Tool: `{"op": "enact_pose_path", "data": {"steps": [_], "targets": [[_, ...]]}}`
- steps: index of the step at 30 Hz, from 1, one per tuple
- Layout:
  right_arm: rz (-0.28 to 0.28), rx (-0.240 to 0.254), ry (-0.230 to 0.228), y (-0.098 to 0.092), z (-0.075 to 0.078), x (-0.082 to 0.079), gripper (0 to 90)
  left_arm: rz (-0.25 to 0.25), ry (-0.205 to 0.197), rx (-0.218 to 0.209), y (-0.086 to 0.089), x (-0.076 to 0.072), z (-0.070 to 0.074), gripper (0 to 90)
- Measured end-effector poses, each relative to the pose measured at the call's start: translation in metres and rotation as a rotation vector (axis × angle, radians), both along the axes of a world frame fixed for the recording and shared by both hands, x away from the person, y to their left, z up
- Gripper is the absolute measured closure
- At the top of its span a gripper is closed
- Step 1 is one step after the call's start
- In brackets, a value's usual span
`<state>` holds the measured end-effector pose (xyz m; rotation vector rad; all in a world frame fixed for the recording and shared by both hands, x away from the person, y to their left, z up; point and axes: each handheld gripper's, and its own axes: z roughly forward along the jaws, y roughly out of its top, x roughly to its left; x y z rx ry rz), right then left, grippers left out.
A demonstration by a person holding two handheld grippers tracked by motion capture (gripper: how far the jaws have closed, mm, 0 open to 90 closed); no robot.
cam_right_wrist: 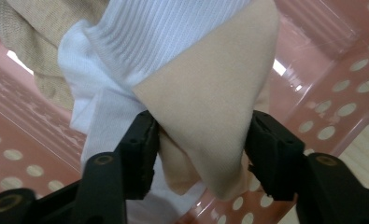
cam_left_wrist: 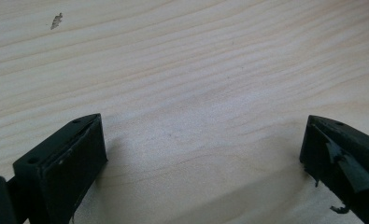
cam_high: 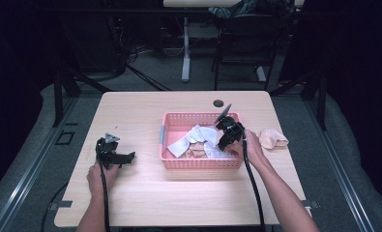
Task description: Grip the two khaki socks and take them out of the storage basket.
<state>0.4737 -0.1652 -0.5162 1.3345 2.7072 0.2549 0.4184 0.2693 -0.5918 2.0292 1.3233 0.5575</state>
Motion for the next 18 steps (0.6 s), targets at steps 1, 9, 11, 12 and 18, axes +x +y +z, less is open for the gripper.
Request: {"op": "enact_pose_path", "data": {"steps": [1,9,11,12,18], "targets": [[-0.001,-0.001,0.001,0.0,0.0,0.0,50.4,0.0,0.0,0.0,0.0,0.0,0.0,0.1],[-0.006,0.035,-0.011,-0.005,0.003,0.0,74.4,0.0,-0.001,0.0,0.0,0.0,0.0,0.1],[-0.009,0.064,-0.016,-0.008,0.007,-0.001,76.4,0.001,0.0,0.0,0.0,0.0,0.0,0.1],[-0.018,0.079,-0.025,-0.008,0.008,-0.002,76.8,0.0,0.0,0.0,0.0,0.0,0.0,0.1],[-0.002,0.127,-0.057,-0.011,0.03,-0.006,77.8,0.0,0.0,0.0,0.0,0.0,0.0,0.1]]}}
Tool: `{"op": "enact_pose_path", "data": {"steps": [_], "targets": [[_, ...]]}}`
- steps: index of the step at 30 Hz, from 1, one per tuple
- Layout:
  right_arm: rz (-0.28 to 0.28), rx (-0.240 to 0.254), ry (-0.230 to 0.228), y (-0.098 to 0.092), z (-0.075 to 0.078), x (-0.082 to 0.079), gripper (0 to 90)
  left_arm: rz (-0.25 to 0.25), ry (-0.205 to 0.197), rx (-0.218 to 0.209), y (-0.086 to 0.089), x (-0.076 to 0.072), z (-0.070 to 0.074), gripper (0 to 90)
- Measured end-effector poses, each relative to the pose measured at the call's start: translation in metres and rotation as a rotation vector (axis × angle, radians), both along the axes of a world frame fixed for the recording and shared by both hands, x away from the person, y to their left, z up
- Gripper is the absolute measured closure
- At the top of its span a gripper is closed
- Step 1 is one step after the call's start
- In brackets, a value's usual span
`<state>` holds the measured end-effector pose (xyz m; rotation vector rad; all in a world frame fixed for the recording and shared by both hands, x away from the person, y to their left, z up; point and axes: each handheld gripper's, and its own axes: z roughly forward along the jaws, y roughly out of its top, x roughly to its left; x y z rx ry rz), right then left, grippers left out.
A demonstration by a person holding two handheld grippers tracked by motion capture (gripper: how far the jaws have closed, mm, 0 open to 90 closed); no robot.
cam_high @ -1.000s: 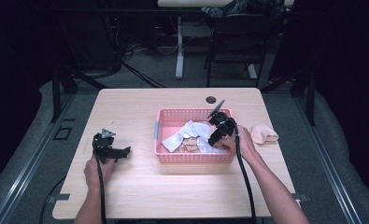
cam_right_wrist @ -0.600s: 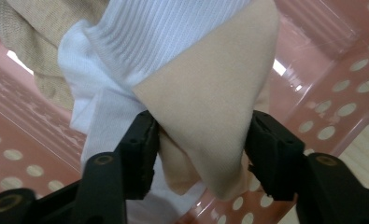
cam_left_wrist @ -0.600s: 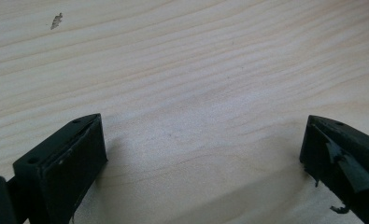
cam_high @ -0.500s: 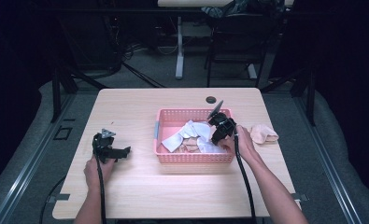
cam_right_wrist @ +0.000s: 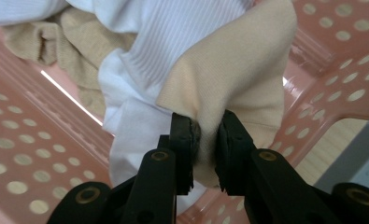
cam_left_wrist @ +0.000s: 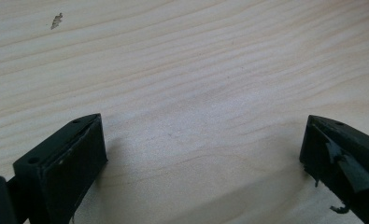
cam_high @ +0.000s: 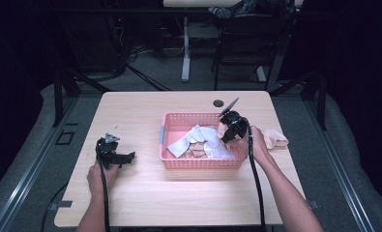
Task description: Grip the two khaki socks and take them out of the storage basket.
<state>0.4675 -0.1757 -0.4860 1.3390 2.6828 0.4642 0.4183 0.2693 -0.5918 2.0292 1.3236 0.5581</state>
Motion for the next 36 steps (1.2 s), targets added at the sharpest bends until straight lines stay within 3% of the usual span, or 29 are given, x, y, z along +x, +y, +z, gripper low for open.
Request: {"op": "enact_pose_path", "data": {"steps": [8,13,21,23,24,36], "targets": [[0.013,0.026,-0.002,-0.004,0.015,-0.001,77.8,0.0,0.0,0.0,0.0,0.0,0.0,0.1],[0.006,0.06,-0.032,-0.005,0.025,-0.004,77.8,0.0,0.0,0.0,0.0,0.0,0.0,0.1],[0.035,0.057,-0.049,-0.008,0.044,-0.006,77.7,0.0,0.0,0.0,0.0,0.0,0.0,0.1],[0.019,0.093,-0.063,-0.007,0.046,-0.008,77.7,0.0,0.0,0.0,0.0,0.0,0.0,0.1],[0.029,0.069,-0.056,-0.008,0.049,-0.008,77.7,0.0,0.0,0.0,0.0,0.0,0.0,0.2],[0.036,0.101,-0.085,-0.013,0.07,-0.012,77.7,0.005,0.002,-0.002,0.0,-0.001,0.0,0.2]]}}
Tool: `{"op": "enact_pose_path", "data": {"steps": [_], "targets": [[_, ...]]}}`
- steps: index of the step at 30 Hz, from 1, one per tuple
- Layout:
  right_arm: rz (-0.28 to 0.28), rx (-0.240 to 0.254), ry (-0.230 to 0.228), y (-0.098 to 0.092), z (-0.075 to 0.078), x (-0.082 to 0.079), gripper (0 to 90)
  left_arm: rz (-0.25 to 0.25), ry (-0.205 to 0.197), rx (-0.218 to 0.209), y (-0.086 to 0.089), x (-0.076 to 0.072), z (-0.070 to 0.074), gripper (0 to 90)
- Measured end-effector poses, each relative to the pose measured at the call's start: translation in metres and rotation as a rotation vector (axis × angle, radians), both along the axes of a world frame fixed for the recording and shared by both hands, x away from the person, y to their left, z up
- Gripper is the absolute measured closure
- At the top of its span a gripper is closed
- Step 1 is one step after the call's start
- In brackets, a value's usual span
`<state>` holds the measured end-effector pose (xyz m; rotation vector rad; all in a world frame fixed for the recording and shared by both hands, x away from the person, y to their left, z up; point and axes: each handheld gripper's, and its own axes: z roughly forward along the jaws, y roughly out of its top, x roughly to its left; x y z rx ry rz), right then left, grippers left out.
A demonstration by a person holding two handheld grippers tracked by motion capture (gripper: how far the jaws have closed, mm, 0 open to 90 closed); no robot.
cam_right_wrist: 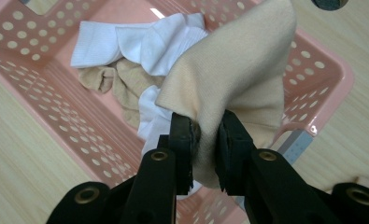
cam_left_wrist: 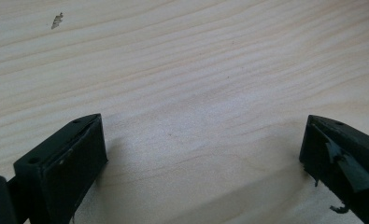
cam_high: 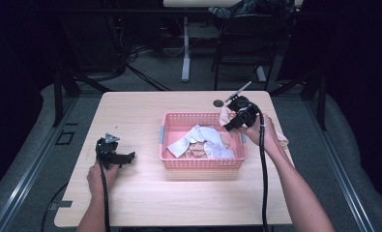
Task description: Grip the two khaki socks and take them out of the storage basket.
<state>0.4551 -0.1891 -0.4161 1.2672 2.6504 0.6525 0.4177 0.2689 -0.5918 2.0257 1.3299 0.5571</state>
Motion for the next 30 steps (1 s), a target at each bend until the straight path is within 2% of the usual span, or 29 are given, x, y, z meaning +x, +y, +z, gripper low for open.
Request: {"op": "enact_pose_path", "data": {"steps": [9,15,23,30], "targets": [[-0.014,0.019,-0.042,-0.016,0.025,-0.003,78.0,0.0,0.0,0.0,0.0,0.0,0.0,0.2],[-0.038,0.032,-0.06,-0.028,0.035,-0.005,78.0,-0.001,-0.001,0.0,0.0,0.0,0.0,0.2],[-0.078,0.032,-0.075,-0.05,0.043,-0.007,78.0,0.002,0.001,-0.001,0.0,0.0,0.0,0.2],[-0.136,0.051,-0.073,-0.076,0.042,-0.007,78.2,0.006,0.001,-0.001,0.0,0.0,0.0,0.1]]}}
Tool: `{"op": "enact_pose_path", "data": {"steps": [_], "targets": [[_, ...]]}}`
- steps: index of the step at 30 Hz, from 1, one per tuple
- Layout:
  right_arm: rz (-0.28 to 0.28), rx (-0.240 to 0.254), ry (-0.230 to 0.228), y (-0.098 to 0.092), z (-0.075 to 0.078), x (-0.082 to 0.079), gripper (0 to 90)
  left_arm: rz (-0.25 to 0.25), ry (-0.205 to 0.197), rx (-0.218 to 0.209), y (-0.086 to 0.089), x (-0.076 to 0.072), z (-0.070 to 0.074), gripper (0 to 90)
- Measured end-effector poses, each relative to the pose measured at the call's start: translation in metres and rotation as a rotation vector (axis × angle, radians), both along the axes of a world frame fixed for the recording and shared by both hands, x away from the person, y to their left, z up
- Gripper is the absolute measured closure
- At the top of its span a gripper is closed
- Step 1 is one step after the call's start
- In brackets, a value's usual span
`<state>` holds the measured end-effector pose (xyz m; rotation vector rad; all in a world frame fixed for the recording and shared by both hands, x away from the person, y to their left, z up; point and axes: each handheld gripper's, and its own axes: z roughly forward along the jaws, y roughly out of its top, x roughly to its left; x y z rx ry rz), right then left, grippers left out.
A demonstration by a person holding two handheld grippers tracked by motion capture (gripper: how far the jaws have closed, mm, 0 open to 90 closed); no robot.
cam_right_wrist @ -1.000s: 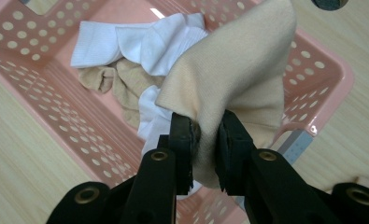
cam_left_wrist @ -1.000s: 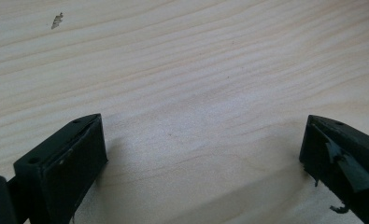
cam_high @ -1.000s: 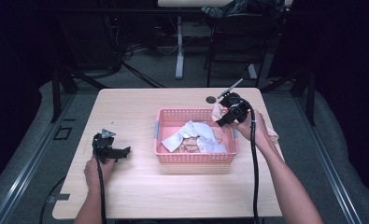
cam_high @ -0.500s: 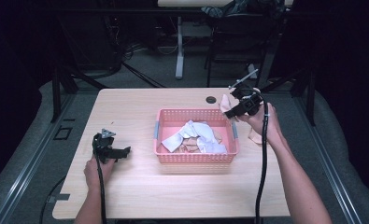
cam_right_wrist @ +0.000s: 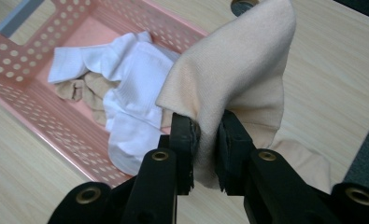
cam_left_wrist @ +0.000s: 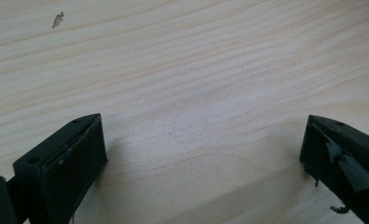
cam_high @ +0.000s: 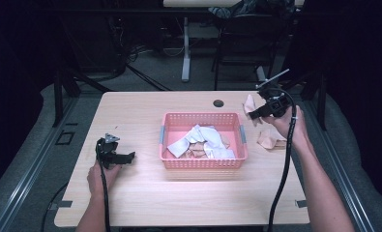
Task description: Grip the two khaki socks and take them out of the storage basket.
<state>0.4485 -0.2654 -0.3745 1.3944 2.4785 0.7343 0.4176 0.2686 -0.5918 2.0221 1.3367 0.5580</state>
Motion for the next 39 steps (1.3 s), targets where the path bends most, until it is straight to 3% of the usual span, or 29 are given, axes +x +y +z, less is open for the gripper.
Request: {"op": "enact_pose_path", "data": {"steps": [11,21,29,32,39], "targets": [[-0.071,0.016,0.023,-0.04,-0.018,-0.005,78.3,0.011,0.001,0.001,-0.001,0.0,0.0,0.1],[-0.127,0.029,0.096,-0.071,-0.066,-0.007,78.5,0.012,0.001,0.0,-0.001,0.0,0.0,0.1],[-0.151,0.035,0.135,-0.079,-0.092,-0.01,78.4,0.013,0.001,0.0,-0.001,0.0,0.0,0.1],[-0.143,-0.001,0.173,-0.077,-0.108,-0.01,78.3,0.013,0.001,0.0,-0.001,0.0,0.0,0.1],[-0.132,-0.017,0.222,-0.073,-0.131,-0.006,78.2,0.014,0.001,0.0,-0.001,0.0,0.0,0.2]]}}
